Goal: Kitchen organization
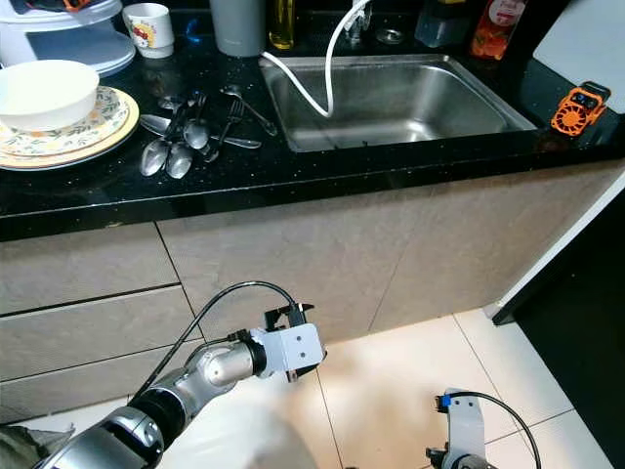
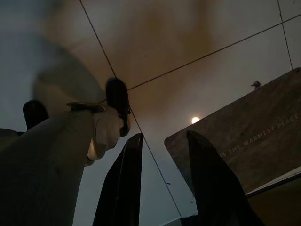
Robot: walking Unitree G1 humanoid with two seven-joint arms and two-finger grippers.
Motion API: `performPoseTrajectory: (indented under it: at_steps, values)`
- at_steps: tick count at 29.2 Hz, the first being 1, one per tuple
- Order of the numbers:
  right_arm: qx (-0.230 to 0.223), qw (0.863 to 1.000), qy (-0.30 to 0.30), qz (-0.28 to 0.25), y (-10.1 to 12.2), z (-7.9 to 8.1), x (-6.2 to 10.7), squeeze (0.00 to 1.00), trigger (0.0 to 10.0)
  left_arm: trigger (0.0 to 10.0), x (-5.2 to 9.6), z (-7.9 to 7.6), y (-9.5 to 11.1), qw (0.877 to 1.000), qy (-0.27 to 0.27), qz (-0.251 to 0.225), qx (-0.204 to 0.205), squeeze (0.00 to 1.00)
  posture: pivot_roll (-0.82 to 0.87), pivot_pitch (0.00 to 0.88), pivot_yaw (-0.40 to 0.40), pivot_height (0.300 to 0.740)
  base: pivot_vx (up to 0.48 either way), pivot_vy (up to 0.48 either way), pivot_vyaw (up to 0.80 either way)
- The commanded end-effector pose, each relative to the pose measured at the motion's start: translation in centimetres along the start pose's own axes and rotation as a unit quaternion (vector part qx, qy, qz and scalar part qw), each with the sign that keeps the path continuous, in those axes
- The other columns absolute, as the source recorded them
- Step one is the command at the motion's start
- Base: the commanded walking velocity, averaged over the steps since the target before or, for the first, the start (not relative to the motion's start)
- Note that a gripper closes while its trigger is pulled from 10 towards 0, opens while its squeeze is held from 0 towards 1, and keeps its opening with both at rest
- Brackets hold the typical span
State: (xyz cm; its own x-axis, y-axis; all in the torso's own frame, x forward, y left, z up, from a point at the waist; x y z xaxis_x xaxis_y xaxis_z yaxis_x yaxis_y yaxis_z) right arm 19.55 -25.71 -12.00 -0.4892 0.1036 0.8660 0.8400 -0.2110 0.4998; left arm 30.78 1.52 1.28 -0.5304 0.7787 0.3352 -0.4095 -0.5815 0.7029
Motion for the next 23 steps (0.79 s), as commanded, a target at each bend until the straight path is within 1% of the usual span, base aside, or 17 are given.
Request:
performPoseTrajectory:
  at_steps: [1,7,15,23]
  values:
    - [-0.009,1.0,-0.006,0.005,-0.24,-0.53,0.09,0.0,10.0,10.0,-0.27,-0.55,0.08,1.0,-0.013,0.002,0.006,0.0,0.11,0.101,-0.064,0.74,0.0,0.0,0.0]
    - [-0.011,1.0,-0.007,0.006,-0.4,-0.57,0.11,0.0,10.0,10.0,-0.2,-0.49,-0.01,1.0,-0.014,0.003,0.008,0.0,0.12,0.099,-0.059,0.74,0.0,0.0,0.0]
    - [-0.019,1.0,-0.004,0.005,-0.43,-0.15,0.03,0.0,10.0,10.0,-0.13,-0.41,-0.1,1.0,-0.017,0.004,0.008,0.0,0.12,0.102,-0.052,0.74,0.0,0.0,0.0]
    - [-0.019,1.0,-0.004,0.005,-0.43,-0.25,0.05,0.0,10.0,10.0,-0.25,-0.44,0.0,1.0,-0.017,0.004,0.009,0.0,0.12,0.101,-0.058,0.74,0.0,0.0,0.0]
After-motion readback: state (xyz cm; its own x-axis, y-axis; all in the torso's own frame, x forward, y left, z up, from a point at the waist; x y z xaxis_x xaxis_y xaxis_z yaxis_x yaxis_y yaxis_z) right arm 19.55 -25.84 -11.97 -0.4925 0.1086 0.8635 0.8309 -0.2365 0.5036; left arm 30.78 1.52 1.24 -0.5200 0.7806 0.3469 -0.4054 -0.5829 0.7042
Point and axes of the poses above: a point about 5 cm out from each wrist's last joint towards the gripper, its own x axis pointing back from the gripper into the wrist, its own y axis along the axis of the wrist's last joint, z = x × y, the point moved 5 cm from there along -x, pointing out of the wrist towards the gripper, and after that the axes turned 5 degrees about -x, right-handed, at the moved point
